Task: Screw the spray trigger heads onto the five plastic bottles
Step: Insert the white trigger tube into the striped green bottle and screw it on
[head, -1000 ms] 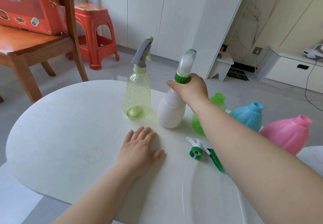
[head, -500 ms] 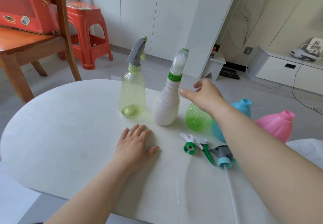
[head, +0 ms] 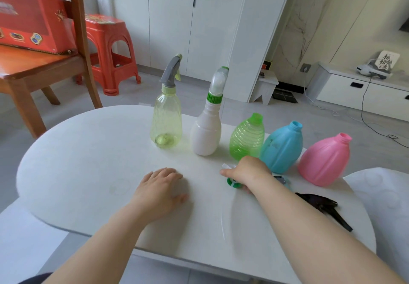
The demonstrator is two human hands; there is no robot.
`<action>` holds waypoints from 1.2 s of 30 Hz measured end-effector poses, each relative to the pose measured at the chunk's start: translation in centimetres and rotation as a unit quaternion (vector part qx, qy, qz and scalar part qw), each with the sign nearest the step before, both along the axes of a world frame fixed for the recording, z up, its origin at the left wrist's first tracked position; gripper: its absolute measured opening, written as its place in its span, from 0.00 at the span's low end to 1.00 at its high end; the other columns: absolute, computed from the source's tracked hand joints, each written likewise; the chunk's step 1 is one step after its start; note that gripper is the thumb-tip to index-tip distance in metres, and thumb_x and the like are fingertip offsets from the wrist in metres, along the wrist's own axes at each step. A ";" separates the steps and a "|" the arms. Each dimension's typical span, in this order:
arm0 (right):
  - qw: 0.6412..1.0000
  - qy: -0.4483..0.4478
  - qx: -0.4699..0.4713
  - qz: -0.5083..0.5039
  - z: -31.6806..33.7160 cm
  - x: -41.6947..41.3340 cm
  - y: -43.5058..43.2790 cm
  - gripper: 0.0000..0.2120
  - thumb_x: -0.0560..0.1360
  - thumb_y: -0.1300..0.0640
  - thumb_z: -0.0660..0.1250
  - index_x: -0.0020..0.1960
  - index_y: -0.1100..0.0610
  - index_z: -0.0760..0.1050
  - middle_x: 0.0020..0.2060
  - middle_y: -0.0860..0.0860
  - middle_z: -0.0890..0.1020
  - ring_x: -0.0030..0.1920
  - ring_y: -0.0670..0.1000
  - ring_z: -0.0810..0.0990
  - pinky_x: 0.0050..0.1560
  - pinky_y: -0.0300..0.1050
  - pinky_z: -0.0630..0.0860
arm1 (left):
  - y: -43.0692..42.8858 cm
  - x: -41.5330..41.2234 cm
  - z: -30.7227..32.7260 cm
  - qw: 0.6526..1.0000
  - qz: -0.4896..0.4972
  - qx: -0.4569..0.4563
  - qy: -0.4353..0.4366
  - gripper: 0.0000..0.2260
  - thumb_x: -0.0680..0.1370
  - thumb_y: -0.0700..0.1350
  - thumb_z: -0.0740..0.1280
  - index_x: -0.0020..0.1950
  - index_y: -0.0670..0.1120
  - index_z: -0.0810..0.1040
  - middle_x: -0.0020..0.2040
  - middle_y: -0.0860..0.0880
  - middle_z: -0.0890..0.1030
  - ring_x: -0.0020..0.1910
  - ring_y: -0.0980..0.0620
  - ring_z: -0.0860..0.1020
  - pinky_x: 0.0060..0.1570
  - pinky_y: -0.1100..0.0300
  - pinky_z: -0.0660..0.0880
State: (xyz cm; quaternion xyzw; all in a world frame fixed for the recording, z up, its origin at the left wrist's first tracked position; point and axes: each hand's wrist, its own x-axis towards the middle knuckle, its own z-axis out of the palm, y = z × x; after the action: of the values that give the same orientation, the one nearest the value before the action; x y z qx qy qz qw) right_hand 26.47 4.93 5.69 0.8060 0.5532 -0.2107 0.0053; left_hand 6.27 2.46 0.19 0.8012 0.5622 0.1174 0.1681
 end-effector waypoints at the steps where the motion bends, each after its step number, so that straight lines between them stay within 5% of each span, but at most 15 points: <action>1: 1.000 0.004 -0.013 -0.001 0.1 -0.2 0.0 0.19 0.66 0.41 0.66 0.38 0.57 0.70 0.32 0.53 0.75 0.39 0.56 0.76 0.29 0.40 0.66 | 0.0 -0.1 0.0 1.000 0.000 0.000 0.003 0.24 0.74 0.58 0.59 0.68 0.53 0.62 0.72 0.55 0.62 0.72 0.55 0.57 0.71 0.58 0.51; 6: 0.997 0.061 -0.040 -0.030 0.2 -0.3 -0.1 0.12 0.68 0.51 0.67 0.35 0.60 0.70 0.26 0.54 0.74 0.28 0.53 0.76 0.35 0.44 0.76 | 0.1 0.1 0.2 1.000 -0.003 -0.001 0.007 0.24 0.74 0.58 0.59 0.68 0.53 0.62 0.72 0.54 0.62 0.72 0.54 0.57 0.71 0.57 0.51; 11: 0.974 0.218 -0.020 -0.062 1.6 0.5 -0.7 0.11 0.70 0.54 0.66 0.36 0.61 0.69 0.28 0.55 0.75 0.27 0.50 0.75 0.26 0.41 0.74 | 0.3 -0.2 0.3 1.000 -0.003 -0.005 -0.005 0.23 0.74 0.58 0.60 0.67 0.52 0.63 0.71 0.54 0.63 0.71 0.54 0.58 0.70 0.58 0.52; 15: 0.913 0.401 0.018 -0.078 3.5 1.9 -1.7 0.09 0.73 0.57 0.63 0.47 0.63 0.71 0.35 0.55 0.78 0.31 0.51 0.78 0.25 0.37 0.77 | 0.2 -0.3 0.5 1.000 0.000 -0.004 -0.019 0.23 0.74 0.58 0.60 0.67 0.52 0.63 0.70 0.54 0.65 0.71 0.54 0.60 0.68 0.60 0.54; 21: 0.790 0.604 0.076 -0.067 5.0 4.8 -3.5 0.06 0.75 0.62 0.57 0.44 0.60 0.73 0.32 0.53 0.83 0.29 0.48 0.82 0.30 0.39 0.79 | -0.4 0.1 1.2 0.998 0.011 -0.018 -0.062 0.21 0.74 0.55 0.62 0.66 0.52 0.66 0.68 0.54 0.69 0.67 0.52 0.67 0.64 0.60 0.61; 28: 0.710 0.686 0.151 -0.040 4.3 8.6 -4.8 0.06 0.73 0.64 0.56 0.42 0.61 0.72 0.30 0.53 0.84 0.27 0.46 0.80 0.31 0.39 0.79 | -1.0 1.8 2.1 0.977 0.055 -0.042 -0.200 0.14 0.73 0.50 0.66 0.58 0.54 0.73 0.54 0.58 0.74 0.55 0.59 0.71 0.54 0.66 0.62; 36: 0.689 0.695 0.203 -0.006 2.4 12.2 -5.0 0.13 0.74 0.69 0.52 0.44 0.60 0.74 0.32 0.52 0.85 0.31 0.46 0.81 0.31 0.37 0.78 | 1.0 9.4 3.6 0.954 0.030 -0.040 -0.295 0.15 0.74 0.44 0.65 0.60 0.50 0.71 0.56 0.53 0.75 0.59 0.56 0.72 0.57 0.65 0.64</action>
State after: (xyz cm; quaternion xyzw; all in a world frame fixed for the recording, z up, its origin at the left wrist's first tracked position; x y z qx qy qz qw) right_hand 38.63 -0.10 8.06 0.4137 0.4226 -0.5935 -0.5458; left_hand 15.64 3.47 3.80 0.7063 0.5158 0.3310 0.3544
